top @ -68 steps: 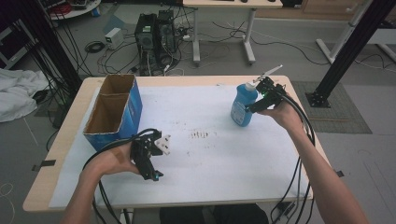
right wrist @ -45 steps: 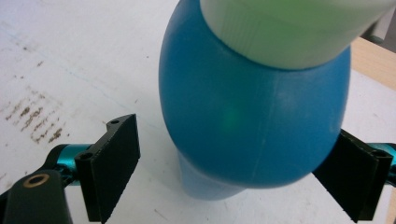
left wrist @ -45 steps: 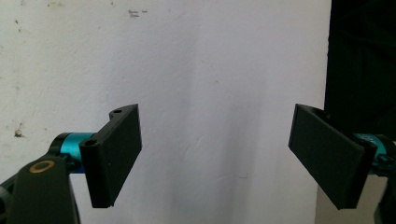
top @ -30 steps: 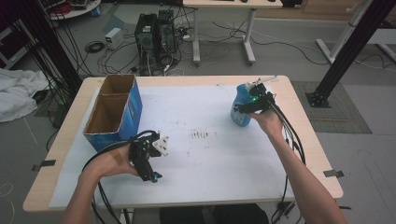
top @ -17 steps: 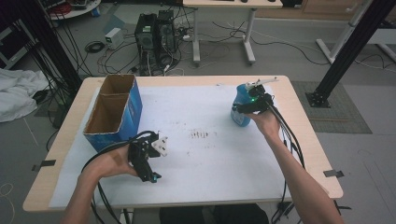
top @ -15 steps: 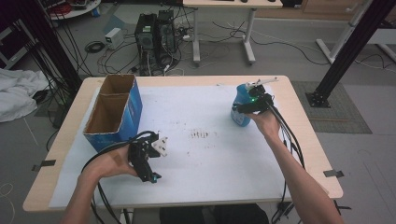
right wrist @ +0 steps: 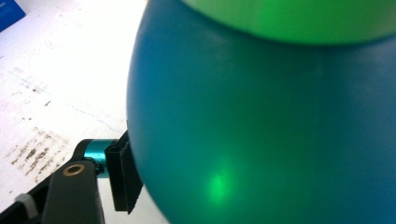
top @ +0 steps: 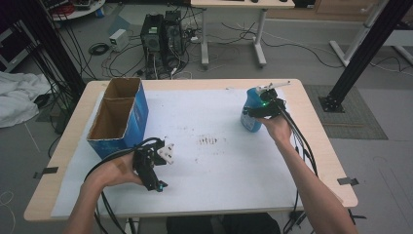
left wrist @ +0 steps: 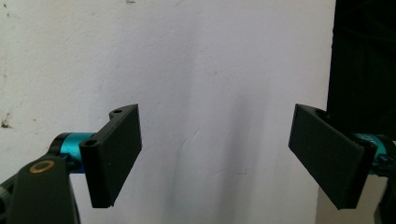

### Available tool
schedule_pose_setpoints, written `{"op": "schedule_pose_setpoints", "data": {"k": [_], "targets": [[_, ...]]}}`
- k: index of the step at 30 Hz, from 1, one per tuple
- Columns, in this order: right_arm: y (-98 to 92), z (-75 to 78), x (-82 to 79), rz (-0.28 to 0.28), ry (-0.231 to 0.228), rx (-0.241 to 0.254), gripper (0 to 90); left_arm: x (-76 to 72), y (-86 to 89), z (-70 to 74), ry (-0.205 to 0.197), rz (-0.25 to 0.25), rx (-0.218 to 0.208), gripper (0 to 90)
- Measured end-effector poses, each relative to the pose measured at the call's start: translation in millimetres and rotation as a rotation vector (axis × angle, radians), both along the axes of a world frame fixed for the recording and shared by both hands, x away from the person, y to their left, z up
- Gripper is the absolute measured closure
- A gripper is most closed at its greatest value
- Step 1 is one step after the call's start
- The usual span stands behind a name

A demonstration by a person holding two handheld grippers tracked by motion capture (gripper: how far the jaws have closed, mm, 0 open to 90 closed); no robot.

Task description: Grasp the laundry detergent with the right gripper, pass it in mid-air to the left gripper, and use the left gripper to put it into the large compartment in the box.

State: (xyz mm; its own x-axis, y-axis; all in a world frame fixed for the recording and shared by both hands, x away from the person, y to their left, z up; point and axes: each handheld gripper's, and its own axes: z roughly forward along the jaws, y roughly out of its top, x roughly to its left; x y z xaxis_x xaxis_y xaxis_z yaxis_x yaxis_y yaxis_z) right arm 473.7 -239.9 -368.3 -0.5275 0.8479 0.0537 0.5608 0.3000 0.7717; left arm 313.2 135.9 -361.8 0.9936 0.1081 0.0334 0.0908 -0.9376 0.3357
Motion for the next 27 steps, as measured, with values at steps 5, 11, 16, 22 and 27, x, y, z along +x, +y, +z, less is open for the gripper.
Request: {"op": "schedule_pose_setpoints", "data": {"k": [5,11,16,22,27], "targets": [[-1.3,0.6,1.3,0.007,-0.024,0.010,29.3,-0.5,0.4,-0.2,-0.001,0.008,-0.006,17.2],[-1.6,0.9,-0.4,-0.016,0.015,0.030,32.1,-0.8,0.7,-0.3,-0.001,0.011,-0.012,17.3],[-1.4,0.7,-0.1,-0.029,0.021,0.032,35.1,-1.1,0.9,-0.5,-0.001,0.011,-0.011,17.3],[-3.2,-0.6,1.7,-0.027,0.013,0.026,37.9,-1.7,2.0,-0.8,-0.006,0.015,-0.014,17.3],[-2.7,-2.4,3.0,-0.028,0.015,0.020,39.1,-1.9,2.0,-1.2,-0.006,0.016,-0.013,17.3]]}}
